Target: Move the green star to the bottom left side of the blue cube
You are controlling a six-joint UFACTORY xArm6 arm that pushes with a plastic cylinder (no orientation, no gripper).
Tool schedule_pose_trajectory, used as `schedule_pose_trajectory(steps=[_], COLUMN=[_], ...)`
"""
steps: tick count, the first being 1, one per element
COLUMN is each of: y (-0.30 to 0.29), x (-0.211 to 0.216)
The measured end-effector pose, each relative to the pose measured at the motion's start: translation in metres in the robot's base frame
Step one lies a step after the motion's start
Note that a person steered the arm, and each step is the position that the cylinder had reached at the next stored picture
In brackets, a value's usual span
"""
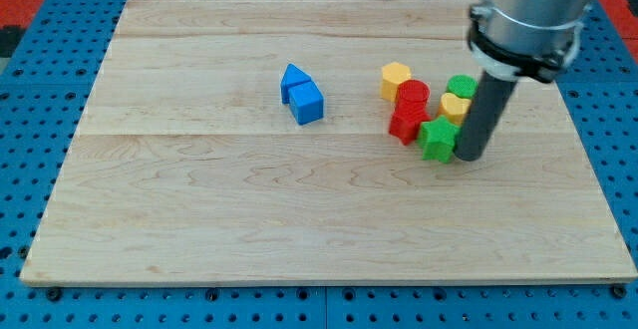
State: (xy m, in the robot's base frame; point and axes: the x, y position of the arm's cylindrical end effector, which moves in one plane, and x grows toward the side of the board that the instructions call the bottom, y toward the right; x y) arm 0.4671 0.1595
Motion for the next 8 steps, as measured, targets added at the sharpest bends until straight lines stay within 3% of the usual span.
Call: schedule_pose_trajectory(steps=[1, 2, 3, 4, 6, 7, 8], y=[0.027, -0.022, -0.063, -0.041, -0.165, -0.164, -0.227], x=[-0.007, -0.024, -0.003, 0.033, 0.026, 0.081, 0.092])
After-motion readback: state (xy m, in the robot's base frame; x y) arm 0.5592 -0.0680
